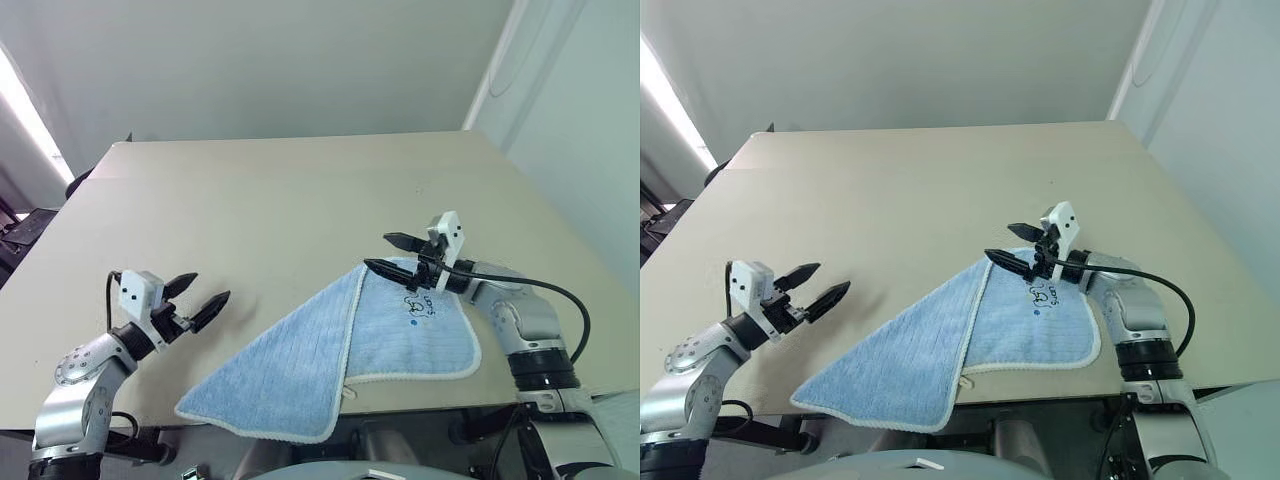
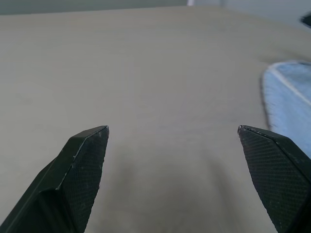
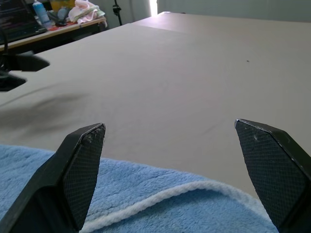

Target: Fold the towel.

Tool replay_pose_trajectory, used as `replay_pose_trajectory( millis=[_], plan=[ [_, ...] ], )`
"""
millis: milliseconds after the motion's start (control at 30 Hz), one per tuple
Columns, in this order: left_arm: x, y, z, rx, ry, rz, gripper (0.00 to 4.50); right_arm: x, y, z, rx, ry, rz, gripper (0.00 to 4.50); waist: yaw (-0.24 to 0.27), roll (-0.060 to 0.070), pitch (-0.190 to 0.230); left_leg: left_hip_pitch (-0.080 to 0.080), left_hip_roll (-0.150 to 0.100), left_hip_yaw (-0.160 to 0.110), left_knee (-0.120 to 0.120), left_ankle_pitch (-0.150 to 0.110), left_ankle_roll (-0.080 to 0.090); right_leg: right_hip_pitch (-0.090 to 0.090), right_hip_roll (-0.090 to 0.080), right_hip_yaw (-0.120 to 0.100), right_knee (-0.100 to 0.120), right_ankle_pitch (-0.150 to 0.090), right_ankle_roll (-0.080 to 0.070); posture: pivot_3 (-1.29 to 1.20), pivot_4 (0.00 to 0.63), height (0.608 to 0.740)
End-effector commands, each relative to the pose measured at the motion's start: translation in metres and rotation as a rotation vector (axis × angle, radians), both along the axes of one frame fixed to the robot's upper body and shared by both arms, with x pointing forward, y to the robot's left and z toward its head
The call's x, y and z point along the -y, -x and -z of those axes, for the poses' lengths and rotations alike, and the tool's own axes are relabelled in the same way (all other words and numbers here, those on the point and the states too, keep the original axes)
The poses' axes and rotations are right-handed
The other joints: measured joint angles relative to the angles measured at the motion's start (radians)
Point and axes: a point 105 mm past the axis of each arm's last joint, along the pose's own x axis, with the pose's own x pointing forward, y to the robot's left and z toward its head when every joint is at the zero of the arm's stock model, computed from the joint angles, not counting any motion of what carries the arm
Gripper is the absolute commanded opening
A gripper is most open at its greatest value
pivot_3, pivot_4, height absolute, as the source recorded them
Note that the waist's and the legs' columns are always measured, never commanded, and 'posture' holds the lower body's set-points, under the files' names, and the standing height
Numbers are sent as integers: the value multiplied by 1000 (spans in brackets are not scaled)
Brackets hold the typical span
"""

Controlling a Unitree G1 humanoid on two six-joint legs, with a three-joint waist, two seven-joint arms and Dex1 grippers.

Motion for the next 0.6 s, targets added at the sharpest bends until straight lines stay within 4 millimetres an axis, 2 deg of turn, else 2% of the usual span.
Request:
replay_pose_trajectory(
  millis=[33,300,400,600],
  plan=[
    [3,0,-13,43,-19,45,4500,7,-8,-16,52,2,30,4486,0,0,0,0,0,0,0,0,0,0,0,0,0,0,0,0,0,740],
    [36,11,-3,-55,-80,294,4500,33,-18,-13,35,92,120,4486,0,1,1,-1,0,0,0,0,0,0,0,0,-1,0,0,0,0,740],
    [50,15,-9,-54,-90,371,4500,36,-13,-19,42,82,101,4486,-2,2,1,0,0,0,0,0,0,0,0,0,0,0,0,0,0,740],
    [94,41,-5,-64,-170,611,4500,48,-12,-19,39,105,136,4486,-1,2,1,-1,0,1,0,0,0,0,0,0,-1,0,0,0,0,740]
  ],
)
